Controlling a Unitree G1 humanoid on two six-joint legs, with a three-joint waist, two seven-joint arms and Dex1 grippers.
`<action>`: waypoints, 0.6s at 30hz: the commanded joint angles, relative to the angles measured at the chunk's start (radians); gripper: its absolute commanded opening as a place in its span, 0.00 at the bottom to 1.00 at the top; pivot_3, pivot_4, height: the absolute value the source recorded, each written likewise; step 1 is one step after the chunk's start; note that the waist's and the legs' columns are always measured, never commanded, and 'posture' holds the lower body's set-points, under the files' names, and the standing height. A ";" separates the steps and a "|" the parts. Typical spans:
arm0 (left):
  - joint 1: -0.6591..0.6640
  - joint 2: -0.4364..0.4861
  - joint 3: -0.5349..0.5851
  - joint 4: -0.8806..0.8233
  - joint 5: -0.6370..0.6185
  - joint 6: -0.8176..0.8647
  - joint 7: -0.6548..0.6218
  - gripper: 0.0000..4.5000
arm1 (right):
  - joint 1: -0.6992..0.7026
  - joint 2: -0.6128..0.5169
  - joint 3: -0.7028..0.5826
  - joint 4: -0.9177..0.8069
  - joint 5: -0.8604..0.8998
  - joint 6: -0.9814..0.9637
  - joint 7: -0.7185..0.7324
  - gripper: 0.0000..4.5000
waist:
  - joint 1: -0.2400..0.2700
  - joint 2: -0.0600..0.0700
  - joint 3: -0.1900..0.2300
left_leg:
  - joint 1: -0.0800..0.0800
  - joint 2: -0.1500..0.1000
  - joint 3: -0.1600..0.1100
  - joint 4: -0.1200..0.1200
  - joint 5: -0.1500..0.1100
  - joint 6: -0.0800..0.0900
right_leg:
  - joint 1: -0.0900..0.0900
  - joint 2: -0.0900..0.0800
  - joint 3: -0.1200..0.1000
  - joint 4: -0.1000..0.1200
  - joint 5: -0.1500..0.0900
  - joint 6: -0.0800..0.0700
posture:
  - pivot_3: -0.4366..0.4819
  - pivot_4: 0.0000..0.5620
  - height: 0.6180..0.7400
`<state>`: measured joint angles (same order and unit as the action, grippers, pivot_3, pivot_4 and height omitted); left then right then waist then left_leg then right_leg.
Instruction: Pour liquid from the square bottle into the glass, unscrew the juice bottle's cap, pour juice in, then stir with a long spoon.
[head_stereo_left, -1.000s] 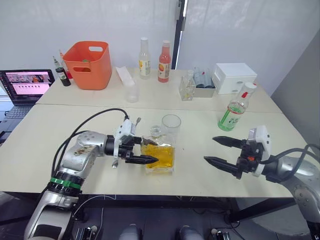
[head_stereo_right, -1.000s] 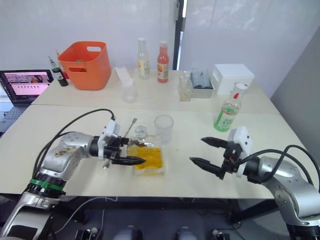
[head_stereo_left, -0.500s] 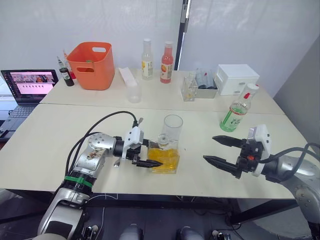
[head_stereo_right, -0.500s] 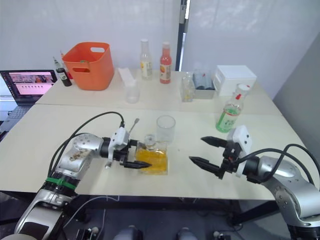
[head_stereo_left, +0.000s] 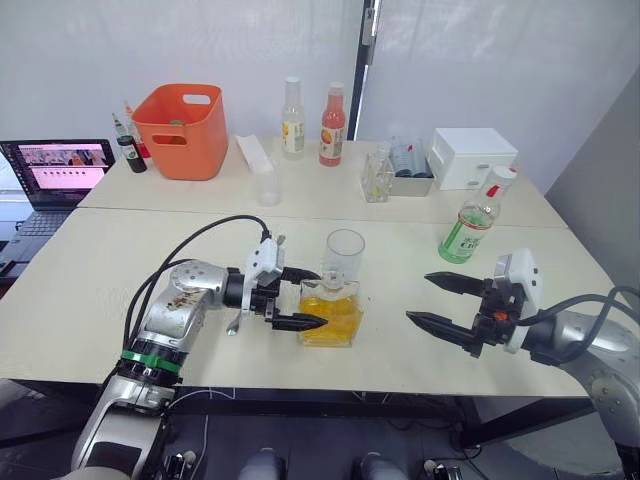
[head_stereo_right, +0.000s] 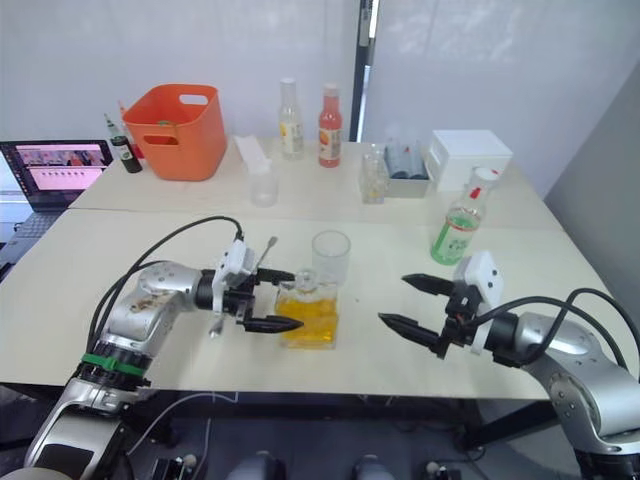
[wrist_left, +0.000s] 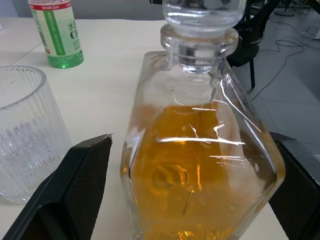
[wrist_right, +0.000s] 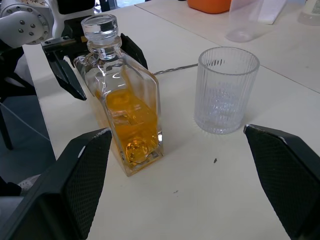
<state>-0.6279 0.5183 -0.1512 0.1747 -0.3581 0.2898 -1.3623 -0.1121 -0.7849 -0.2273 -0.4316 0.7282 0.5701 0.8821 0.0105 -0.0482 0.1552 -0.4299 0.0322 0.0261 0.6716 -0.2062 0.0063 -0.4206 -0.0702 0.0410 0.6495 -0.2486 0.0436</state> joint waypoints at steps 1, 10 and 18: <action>-0.002 -0.010 0.012 -0.031 -0.024 0.013 0.012 1.00 | -0.017 -0.001 -0.017 -0.018 0.002 -0.010 -0.004 1.00 | 0.000 0.000 0.000 | 0.000 0.000 0.000 0.000 0.000 0.000 | 0.000 0.000 0.000 0.000 0.000 0.000 | 0.48 0.27 0.79; -0.008 -0.056 0.008 -0.002 -0.013 -0.004 0.028 1.00 | -0.009 -0.008 -0.022 -0.029 0.001 -0.007 -0.010 1.00 | 0.000 0.000 0.000 | 0.000 0.000 0.000 0.000 0.000 0.000 | 0.000 0.000 0.000 0.000 0.000 0.000 | 0.48 0.27 0.79; -0.007 -0.065 0.006 -0.012 -0.020 0.000 0.018 0.94 | 0.008 -0.009 -0.028 -0.047 0.004 -0.003 -0.019 1.00 | 0.000 0.000 0.000 | 0.000 0.000 0.000 0.000 0.000 0.000 | 0.000 0.000 0.000 0.000 0.000 0.000 | 0.48 0.27 0.79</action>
<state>-0.6256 0.4586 -0.1531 0.1877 -0.3575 0.3013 -1.3420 -0.1029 -0.7843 -0.2259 -0.4447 0.7273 0.5702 0.8673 0.0109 -0.0482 0.1552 -0.4300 0.0322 0.0261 0.6717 -0.2062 0.0063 -0.4206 -0.0702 0.0410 0.6495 -0.2486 0.0436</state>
